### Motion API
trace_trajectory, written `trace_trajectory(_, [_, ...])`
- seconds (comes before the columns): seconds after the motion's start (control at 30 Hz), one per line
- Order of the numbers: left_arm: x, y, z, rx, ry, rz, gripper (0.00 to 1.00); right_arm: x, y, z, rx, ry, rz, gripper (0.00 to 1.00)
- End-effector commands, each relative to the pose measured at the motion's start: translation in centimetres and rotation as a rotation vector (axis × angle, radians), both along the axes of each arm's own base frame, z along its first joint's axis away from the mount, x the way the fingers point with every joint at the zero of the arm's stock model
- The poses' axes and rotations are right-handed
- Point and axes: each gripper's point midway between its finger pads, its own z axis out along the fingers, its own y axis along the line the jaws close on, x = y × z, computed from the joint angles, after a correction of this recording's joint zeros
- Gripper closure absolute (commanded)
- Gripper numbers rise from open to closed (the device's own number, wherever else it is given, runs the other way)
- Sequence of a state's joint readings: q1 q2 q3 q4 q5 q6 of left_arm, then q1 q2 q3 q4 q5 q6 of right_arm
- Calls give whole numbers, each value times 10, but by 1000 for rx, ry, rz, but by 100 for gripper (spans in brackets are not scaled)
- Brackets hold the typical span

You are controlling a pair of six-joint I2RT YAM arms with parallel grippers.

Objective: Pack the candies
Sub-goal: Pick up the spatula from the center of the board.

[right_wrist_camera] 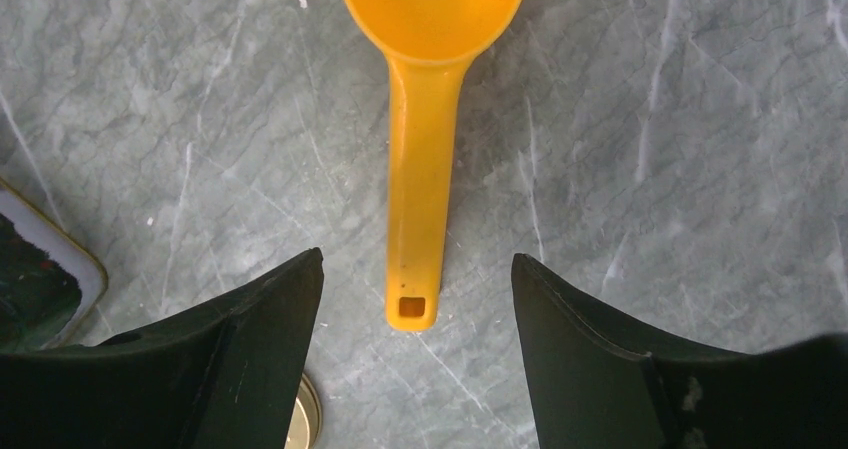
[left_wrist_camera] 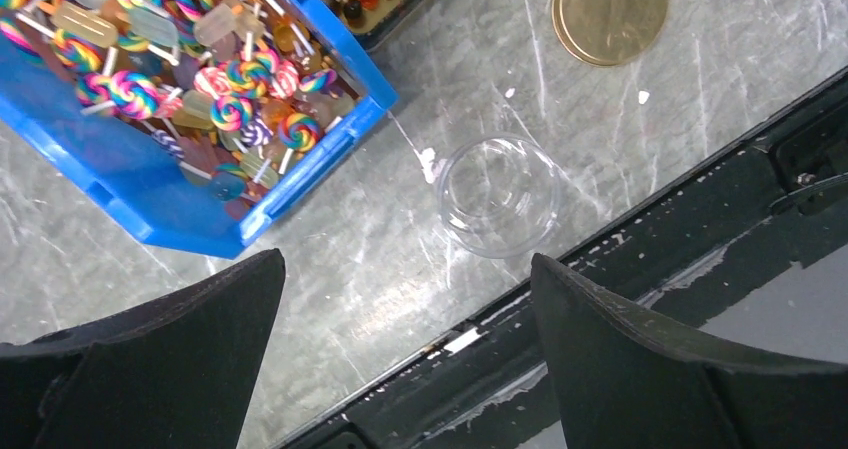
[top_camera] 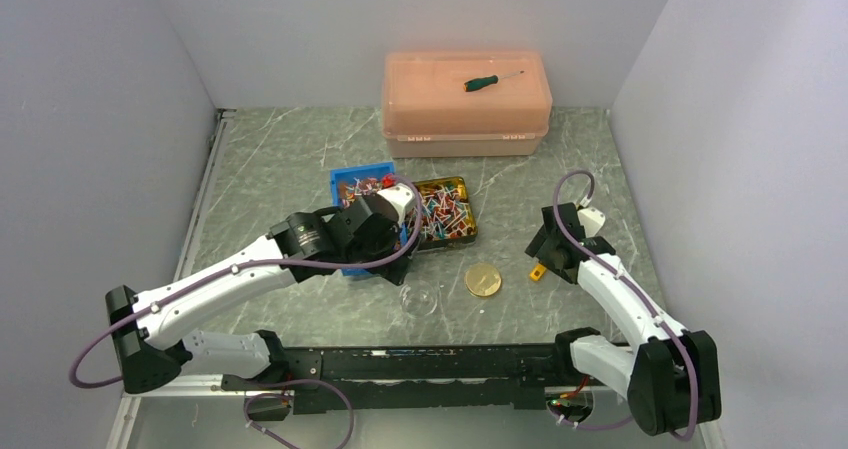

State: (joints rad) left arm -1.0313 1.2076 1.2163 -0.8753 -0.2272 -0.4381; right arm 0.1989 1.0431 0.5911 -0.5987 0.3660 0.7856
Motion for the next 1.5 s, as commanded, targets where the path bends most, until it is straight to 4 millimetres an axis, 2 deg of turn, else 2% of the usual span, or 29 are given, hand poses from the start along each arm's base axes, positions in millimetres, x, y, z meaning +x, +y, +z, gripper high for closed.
trace_trajectory(0.0, [12,9,17,-9,-126,-31,1,19,-7,3,-10,-83,-45,29])
trace_trajectory(0.2, [15,14,18,-35,-192,-59,1,27,-15,-2,-46,-76,-64,31])
trace_trajectory(0.5, [19,21,5,-50,-238,-61,1,37,-20,-10,-30,-69,-53,38])
trace_trajectory(0.93, [20,25,10,-83,-244,-43,1,43,-25,-24,-11,-35,-77,51])
trace_trajectory(1.13, [22,26,10,-82,-244,-38,1,44,-24,-29,4,-23,-81,62])
trace_trajectory(1.3, [22,27,11,-85,-249,-28,1,46,-23,-26,12,-35,-72,81])
trace_trajectory(1.4, [23,28,12,-88,-252,-23,1,47,-22,-19,11,-46,-59,99])
trace_trajectory(1.47, [23,29,12,-87,-254,-19,1,47,-22,-14,8,-56,-55,100])
